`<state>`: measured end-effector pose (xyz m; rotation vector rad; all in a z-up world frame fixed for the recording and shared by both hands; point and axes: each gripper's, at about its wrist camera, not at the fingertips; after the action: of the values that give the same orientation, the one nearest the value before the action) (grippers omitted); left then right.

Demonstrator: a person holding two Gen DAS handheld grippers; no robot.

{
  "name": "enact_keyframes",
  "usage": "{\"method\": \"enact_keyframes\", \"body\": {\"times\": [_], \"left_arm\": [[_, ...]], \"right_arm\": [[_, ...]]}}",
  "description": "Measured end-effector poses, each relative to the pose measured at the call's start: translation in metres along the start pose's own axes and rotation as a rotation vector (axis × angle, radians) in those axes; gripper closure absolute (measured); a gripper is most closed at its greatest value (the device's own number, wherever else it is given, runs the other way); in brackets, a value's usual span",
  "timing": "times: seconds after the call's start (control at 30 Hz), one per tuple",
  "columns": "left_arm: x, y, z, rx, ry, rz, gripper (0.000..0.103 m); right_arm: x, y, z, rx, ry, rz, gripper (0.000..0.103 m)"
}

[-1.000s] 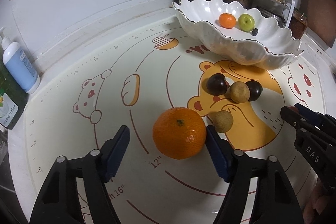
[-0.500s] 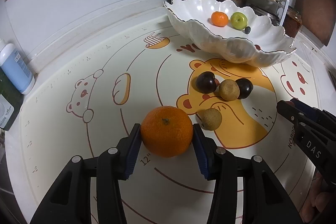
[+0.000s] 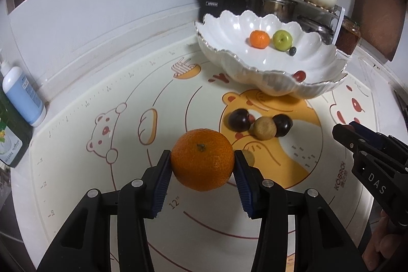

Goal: Organize fruits
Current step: 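Carry the tangerine with the left tool over the bowl while the right tool carries the date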

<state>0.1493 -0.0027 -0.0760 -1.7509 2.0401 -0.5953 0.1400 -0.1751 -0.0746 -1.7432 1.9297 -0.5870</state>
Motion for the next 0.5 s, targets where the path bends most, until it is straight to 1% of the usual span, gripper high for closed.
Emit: {"method": "enact_keyframes", "body": {"times": [0.23, 0.5], "left_arm": [[0.009, -0.014, -0.009, 0.028, 0.009, 0.016, 0.056], [0.016, -0.033, -0.02, 0.07, 0.021, 0.029, 0.056]], "right_arm": [[0.005, -0.009, -0.011, 0.032, 0.007, 0.006, 0.072], [0.012, -0.026, -0.021, 0.074, 0.019, 0.002, 0.072]]}}
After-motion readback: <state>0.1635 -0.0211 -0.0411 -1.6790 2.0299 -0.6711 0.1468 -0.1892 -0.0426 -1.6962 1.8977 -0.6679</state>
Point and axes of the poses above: each gripper's, at about its wrist camera, not at the fingertips, and z roughly the way its jaws point, x to its right, y to its underside, and after that the axes turned 6 degrees about -x, right-handed
